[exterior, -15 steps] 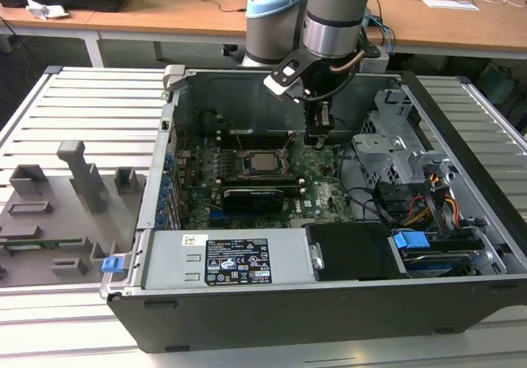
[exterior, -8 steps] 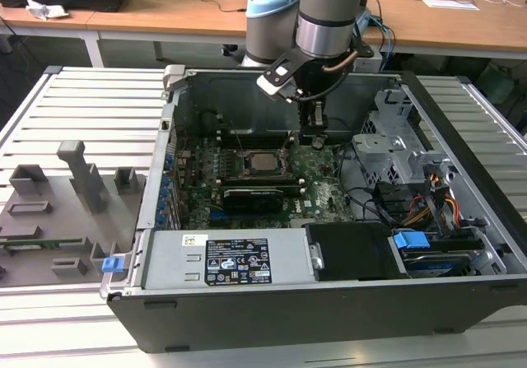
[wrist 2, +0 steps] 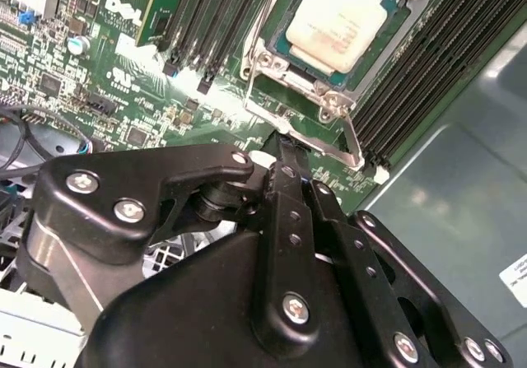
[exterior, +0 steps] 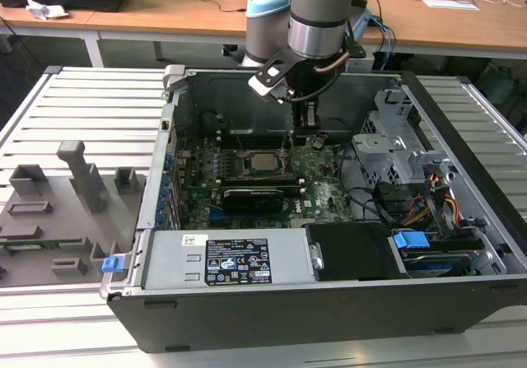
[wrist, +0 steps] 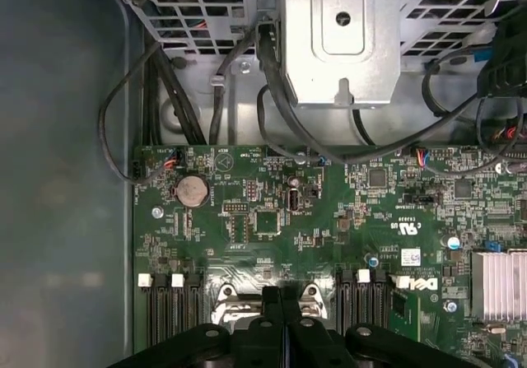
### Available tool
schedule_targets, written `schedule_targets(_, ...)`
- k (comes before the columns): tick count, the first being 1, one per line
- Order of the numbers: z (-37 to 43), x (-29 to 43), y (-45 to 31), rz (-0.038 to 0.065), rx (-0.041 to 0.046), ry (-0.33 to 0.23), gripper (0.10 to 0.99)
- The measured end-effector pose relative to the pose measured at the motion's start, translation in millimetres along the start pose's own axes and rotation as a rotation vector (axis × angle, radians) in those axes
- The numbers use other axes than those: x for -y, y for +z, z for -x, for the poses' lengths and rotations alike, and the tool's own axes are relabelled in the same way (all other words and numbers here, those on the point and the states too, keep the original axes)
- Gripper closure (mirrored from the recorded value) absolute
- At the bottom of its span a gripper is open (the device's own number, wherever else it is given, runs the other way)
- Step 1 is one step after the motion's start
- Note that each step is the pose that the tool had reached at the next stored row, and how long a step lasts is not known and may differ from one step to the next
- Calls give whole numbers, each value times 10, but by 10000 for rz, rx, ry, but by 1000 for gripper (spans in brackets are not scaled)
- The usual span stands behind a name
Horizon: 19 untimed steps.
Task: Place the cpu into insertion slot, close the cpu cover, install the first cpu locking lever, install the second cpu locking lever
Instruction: 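Close the cpu cover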
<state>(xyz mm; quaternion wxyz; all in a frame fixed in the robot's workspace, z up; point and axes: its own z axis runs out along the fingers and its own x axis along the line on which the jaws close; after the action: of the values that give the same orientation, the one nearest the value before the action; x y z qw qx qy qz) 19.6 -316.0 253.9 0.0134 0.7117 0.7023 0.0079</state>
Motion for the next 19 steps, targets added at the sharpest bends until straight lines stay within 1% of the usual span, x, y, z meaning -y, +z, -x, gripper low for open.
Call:
schedule_targets(4, 0, 48, 28, 0, 0, -11, 980)
schedule_targets(9, 1, 136, 52, 0, 0, -23, 980)
schedule_targets(14, 2, 200, 89, 0, -1, -29, 980)
schedule_targets(18, 3, 290, 117, 0, -1, -33, 980)
schedule_targets(19, 3, 321, 128, 1, -2, -35, 980)
